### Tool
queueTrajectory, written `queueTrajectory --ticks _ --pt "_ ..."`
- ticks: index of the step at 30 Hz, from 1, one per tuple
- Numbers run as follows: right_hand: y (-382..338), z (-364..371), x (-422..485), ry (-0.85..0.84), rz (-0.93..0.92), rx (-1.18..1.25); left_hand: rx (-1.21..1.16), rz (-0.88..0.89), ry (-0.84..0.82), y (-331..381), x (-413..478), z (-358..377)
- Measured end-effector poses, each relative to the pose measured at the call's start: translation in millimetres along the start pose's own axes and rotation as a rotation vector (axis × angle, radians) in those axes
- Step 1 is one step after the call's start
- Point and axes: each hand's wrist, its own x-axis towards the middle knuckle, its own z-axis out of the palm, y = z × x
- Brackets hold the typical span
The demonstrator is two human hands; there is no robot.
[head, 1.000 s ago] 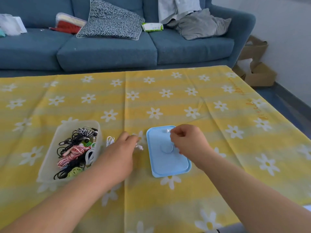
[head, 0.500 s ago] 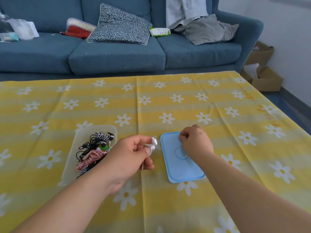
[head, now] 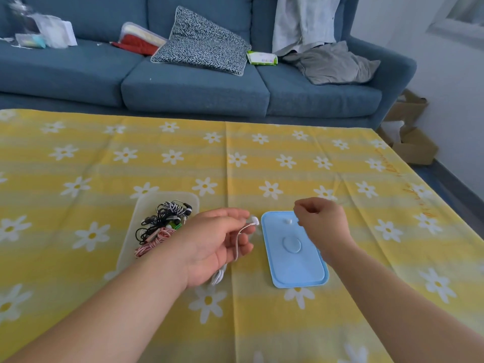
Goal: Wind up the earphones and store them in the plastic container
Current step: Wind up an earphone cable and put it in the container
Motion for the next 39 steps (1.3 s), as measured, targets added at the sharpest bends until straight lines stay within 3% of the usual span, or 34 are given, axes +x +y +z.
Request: queueTrajectory --ticks 4,12,20,24,34,39 --pt "-28.1 -13.4 -24.0 -0.024 0.059 0.224 0.073 0.039 -0.009 -3.1 -2.0 -0.4" --pt "-66.0 -7.1 -72.4 -0.249 0.167 0.552 0.109 0.041 -0.033 1.0 -12.2 4.1" --pt "-58.1 6.8 -71.7 -0.225 0.218 0.584 0.264 0.178 0.044 -2.2 -5.3 1.5" --pt "-60.3 15.0 -64.2 -0.296 0.229 0.606 0.348 0.261 0.134 1.8 -2.2 -1.8" --pt "-62.6 31.1 -57.2 -0.516 0.281 0.697 0.249 0.293 0.177 8.0 0.5 -4.4" --pt "-64.7 34.9 -56.2 -0.509 0.289 0.744 0.300 0.361 0.152 5.5 0.4 -8.5"
